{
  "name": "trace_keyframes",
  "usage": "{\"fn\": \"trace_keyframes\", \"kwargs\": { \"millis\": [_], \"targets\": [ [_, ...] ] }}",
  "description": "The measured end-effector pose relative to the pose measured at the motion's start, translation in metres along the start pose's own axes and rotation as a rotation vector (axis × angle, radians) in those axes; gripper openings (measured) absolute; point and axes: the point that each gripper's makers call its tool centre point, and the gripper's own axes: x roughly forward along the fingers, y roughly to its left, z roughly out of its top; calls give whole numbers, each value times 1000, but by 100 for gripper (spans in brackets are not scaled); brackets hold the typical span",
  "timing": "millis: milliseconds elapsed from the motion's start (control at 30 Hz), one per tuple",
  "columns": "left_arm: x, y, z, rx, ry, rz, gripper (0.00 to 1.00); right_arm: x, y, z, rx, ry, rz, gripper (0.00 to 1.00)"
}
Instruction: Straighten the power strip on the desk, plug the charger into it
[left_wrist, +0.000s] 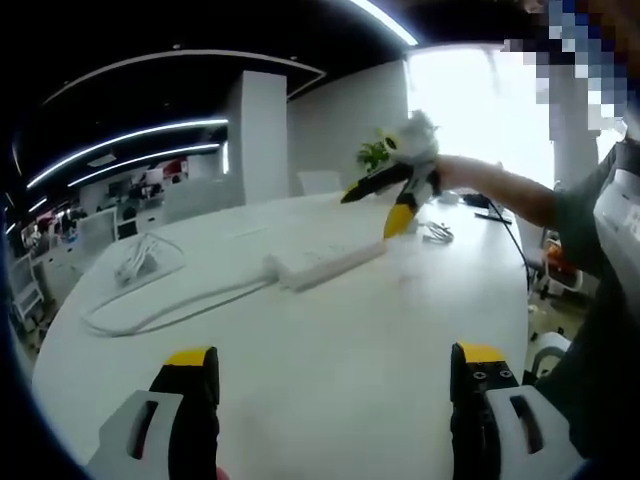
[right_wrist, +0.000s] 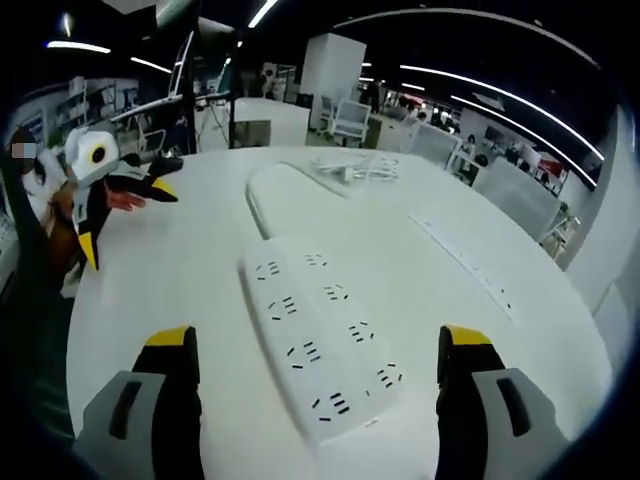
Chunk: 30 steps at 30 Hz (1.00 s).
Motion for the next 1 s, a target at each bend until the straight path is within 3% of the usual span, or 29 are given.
{"fn": "trace_keyframes", "kwargs": {
  "millis": [533,1000],
  "targets": [
    [3,-2,0,4,12,-3,99,-30,-16,4,47,-107,-109,100],
    [5,1,2,8,17,11,99,-59,-16,-13,96,-153,-155,100]
  ]
}}
